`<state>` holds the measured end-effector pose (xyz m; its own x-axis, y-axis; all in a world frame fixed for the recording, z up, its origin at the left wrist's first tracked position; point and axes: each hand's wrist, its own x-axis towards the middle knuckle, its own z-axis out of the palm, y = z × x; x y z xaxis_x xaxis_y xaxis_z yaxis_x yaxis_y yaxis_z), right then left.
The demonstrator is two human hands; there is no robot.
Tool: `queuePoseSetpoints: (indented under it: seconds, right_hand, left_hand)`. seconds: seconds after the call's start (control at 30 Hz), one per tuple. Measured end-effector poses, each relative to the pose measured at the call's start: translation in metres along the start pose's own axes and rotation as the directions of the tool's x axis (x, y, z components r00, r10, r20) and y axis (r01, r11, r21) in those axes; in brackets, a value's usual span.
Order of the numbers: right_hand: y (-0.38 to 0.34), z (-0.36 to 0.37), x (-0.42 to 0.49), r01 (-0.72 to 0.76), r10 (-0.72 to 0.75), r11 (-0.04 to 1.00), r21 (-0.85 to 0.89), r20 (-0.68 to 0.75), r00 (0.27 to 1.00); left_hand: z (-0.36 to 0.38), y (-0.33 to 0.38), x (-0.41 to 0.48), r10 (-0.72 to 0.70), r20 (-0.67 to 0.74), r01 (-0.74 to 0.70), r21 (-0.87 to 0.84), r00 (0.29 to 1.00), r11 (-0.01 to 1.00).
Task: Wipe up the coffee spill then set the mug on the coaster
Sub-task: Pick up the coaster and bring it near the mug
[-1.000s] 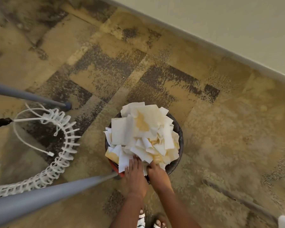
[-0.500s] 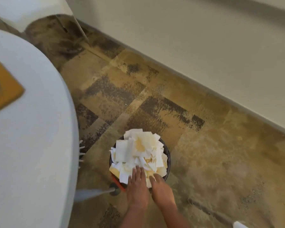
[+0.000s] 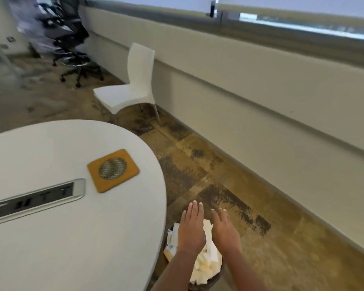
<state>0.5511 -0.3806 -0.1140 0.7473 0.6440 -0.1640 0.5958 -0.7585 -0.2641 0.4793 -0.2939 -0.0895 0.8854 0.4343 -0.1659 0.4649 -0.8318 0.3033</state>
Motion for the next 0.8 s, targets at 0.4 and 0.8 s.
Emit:
queuePoseSetpoints:
  seconds: [0.4, 0.8]
  right_hand:
    - [-0.113, -0.058, 0.006, 0.278, -0.284, 0.951, -0.138, -0.022, 0.959]
    - [-0.224, -0.046, 0.087, 0.294, -0.299, 0.953, 0.069, 0.081, 0.951]
  left_hand:
    - [-0.101, -0.113, -0.062, -0.315, -0.234, 0.318, -0.028, 0.92, 0.948]
    - [-0.14, -0.234, -0.046, -0.729, 0.086, 0.421, -0.86, 0.679, 0.29]
